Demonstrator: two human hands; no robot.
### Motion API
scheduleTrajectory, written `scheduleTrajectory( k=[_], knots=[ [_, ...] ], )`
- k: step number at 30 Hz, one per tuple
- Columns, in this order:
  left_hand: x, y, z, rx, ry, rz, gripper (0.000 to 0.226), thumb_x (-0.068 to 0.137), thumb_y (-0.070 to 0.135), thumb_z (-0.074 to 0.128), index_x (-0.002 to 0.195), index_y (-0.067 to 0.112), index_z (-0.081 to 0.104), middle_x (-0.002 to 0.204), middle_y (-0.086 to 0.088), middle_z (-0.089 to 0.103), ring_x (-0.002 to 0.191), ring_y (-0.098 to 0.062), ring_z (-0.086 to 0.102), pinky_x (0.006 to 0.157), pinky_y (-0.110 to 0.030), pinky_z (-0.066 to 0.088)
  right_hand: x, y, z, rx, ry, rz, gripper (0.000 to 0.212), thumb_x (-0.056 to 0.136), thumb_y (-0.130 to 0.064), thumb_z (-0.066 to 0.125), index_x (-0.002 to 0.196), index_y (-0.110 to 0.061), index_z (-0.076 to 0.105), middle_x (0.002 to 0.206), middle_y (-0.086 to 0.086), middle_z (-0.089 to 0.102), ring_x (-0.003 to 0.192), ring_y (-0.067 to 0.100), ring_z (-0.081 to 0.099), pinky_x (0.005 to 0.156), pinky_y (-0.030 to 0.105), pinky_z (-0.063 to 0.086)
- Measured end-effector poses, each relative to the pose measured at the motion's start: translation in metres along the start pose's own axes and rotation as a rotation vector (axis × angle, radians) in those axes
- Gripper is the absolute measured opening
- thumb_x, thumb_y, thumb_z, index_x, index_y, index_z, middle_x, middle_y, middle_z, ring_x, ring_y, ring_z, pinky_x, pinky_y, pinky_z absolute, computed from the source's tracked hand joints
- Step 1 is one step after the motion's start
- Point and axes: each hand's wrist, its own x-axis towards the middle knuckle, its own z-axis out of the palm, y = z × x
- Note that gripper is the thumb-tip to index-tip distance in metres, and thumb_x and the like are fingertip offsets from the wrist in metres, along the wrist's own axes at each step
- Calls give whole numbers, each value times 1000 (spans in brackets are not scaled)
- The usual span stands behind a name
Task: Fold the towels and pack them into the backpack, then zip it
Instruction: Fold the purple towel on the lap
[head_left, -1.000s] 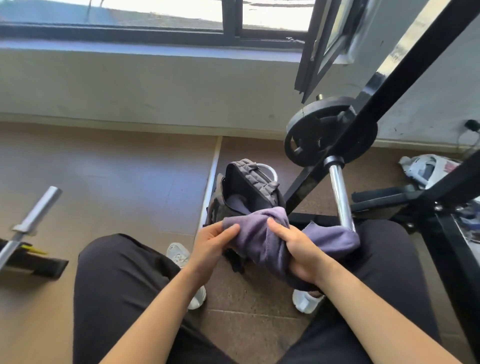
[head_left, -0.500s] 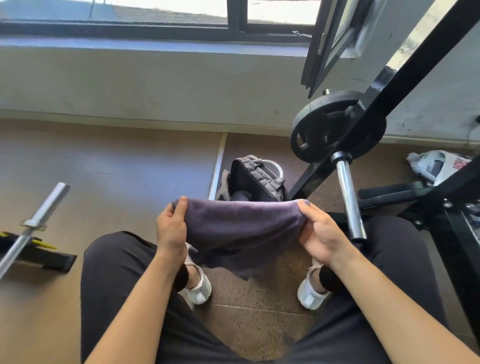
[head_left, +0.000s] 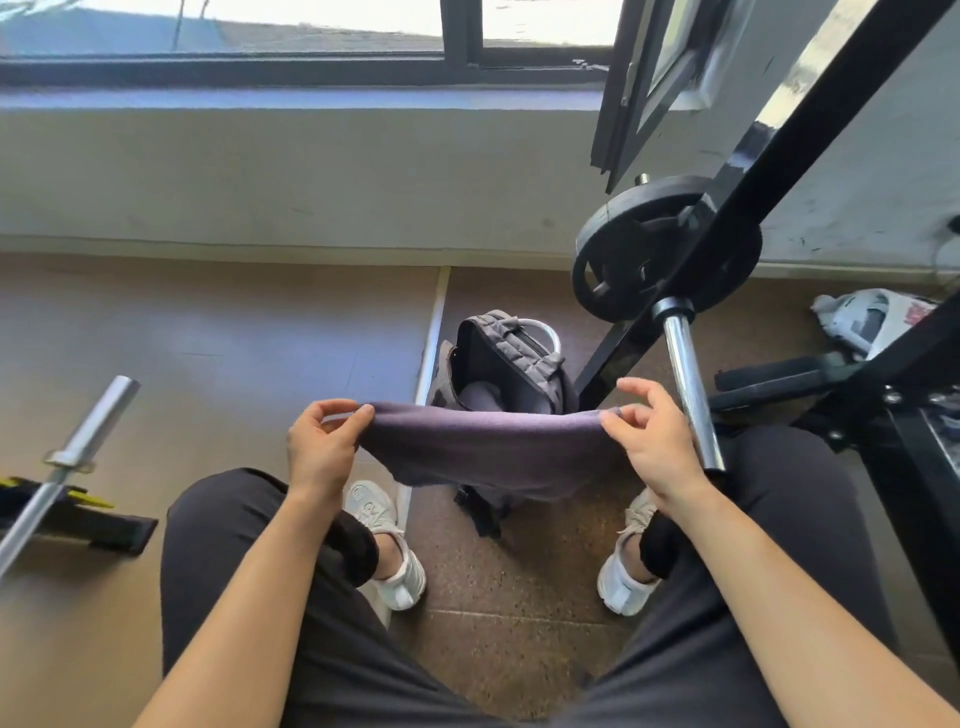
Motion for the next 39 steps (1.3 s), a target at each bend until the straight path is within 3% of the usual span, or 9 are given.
scheduleTrajectory(
  k=[7, 12, 16, 18, 22, 30, 32, 35, 39],
  knots=[
    [-13, 5, -3, 203, -186, 244, 34, 86, 5, 78, 118, 17, 73, 109, -3, 75, 101, -15, 71, 93, -30, 57, 7, 2, -12, -409, -56, -251, 47, 85, -7, 74, 130, -21, 66, 120, 0, 67, 111, 17, 62, 102, 33, 50],
    [-18, 0, -4, 477, 66, 394, 26, 83, 13, 82, 109, 14, 79, 101, -8, 79, 93, -22, 75, 92, -40, 59, 8, 5, -4, -558, 18, -292, 7, 90, -22, 73, 95, -19, 76, 98, 3, 60, 89, 21, 60, 80, 32, 49],
    [-16, 4, -5, 445, 169, 408, 10, 84, 21, 82, 90, 19, 75, 103, -7, 68, 90, -26, 70, 84, -40, 57, 11, 5, -5, -317, -16, -166, 6, 94, -25, 69, 93, -20, 73, 96, -2, 67, 91, 16, 61, 79, 31, 50],
    [-14, 6, -4, 220, 81, 306, 11, 90, 18, 76, 86, 23, 67, 113, -6, 66, 100, -22, 66, 90, -35, 55, 9, 2, -4, -186, -35, -91, 11, 97, -28, 65, 90, -22, 71, 85, -2, 70, 85, 17, 62, 73, 31, 48],
    [-19, 12, 0, -64, -37, 247, 12, 99, 17, 63, 88, 22, 61, 84, 1, 62, 79, -14, 59, 75, -21, 52, 5, -2, -2, -73, -63, -74, 12, 99, -25, 62, 91, -20, 71, 85, 0, 71, 84, 15, 64, 71, 27, 48],
    [-33, 7, 18, 47, -124, 243, 18, 95, 22, 71, 81, 19, 59, 73, 2, 56, 68, -14, 51, 60, -20, 48, 5, 7, 5, -199, 32, -137, 17, 95, -25, 67, 85, -12, 69, 78, 7, 69, 71, 14, 59, 64, 25, 46],
    [-41, 7, 24, 63, -203, 211, 19, 92, 20, 74, 80, 17, 59, 71, 2, 60, 67, -14, 58, 62, -32, 54, 5, 10, 10, -190, 8, -141, 20, 93, -25, 69, 81, -10, 67, 76, 12, 68, 68, 19, 58, 64, 29, 47],
    [-57, 6, 38, 72, -363, 184, 25, 88, 10, 77, 74, 15, 57, 61, 11, 61, 60, -6, 62, 56, -28, 57, 0, 13, 19, -173, -58, -154, 19, 92, -27, 70, 79, -14, 66, 75, 11, 68, 71, 30, 64, 64, 41, 55],
    [-76, 5, 55, 69, -547, 156, 23, 87, 8, 77, 72, 13, 60, 61, 6, 67, 63, -12, 69, 59, -29, 58, -14, 6, 31, -93, -250, -197, 13, 95, -19, 68, 89, -8, 70, 81, 15, 71, 73, 22, 69, 58, 26, 57]
  ],
)
